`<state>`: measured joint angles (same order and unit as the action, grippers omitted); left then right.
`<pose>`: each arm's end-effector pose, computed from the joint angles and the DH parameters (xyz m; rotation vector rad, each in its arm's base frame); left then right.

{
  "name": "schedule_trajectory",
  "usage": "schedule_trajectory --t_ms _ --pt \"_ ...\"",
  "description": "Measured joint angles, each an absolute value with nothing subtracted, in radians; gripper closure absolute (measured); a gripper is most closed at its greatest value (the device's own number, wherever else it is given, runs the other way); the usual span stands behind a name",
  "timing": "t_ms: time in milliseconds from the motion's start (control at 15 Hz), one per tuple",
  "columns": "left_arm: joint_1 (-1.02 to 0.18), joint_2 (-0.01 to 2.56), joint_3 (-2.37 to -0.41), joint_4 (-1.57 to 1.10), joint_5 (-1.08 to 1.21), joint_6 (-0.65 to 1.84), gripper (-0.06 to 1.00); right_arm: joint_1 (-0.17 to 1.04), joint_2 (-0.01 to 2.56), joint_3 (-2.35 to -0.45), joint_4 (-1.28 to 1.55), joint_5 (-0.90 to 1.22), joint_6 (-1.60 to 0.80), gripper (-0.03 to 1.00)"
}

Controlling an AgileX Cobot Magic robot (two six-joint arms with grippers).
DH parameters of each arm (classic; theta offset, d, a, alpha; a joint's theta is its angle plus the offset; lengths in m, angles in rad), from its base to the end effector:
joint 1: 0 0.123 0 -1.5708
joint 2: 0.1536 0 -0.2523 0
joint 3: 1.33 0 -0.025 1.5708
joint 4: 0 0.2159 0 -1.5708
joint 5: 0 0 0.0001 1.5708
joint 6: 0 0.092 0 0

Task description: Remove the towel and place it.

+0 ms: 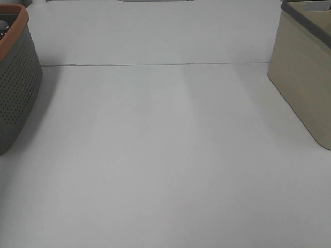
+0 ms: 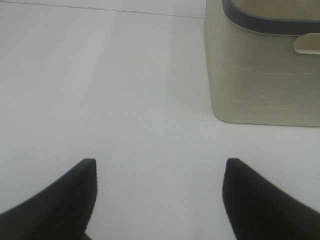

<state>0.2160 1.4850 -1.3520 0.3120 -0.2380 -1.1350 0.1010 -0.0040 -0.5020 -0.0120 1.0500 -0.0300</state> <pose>0.3181 0.0630 0.4062 -0.6528 1.2534 -0.5617 -0.0018 -0.0011 0.2614 -0.1322 2.0234 0.0305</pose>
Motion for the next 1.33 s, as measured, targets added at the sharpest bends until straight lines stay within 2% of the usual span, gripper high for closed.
schedule_trajectory --t_ms 467,600,1067,1333 --pt "0.067 1.474 -1.679 0.444 -0.197 -1.135 0.94 0.101 -0.004 -0.502 -0.012 1.05 -0.03 0.27" --pt "-0.027 1.521 -1.845 0.498 -0.124 -1.135 0.94 0.101 -0.004 -0.502 -0.012 1.05 -0.03 0.27" --pt "-0.287 1.65 -1.92 0.612 0.089 -1.034 0.94 0.101 -0.004 -0.502 -0.012 1.05 -0.03 0.27" --pt "-0.463 1.725 -1.92 0.625 0.337 -0.852 0.94 0.101 -0.004 -0.502 0.0 1.05 -0.026 0.27"
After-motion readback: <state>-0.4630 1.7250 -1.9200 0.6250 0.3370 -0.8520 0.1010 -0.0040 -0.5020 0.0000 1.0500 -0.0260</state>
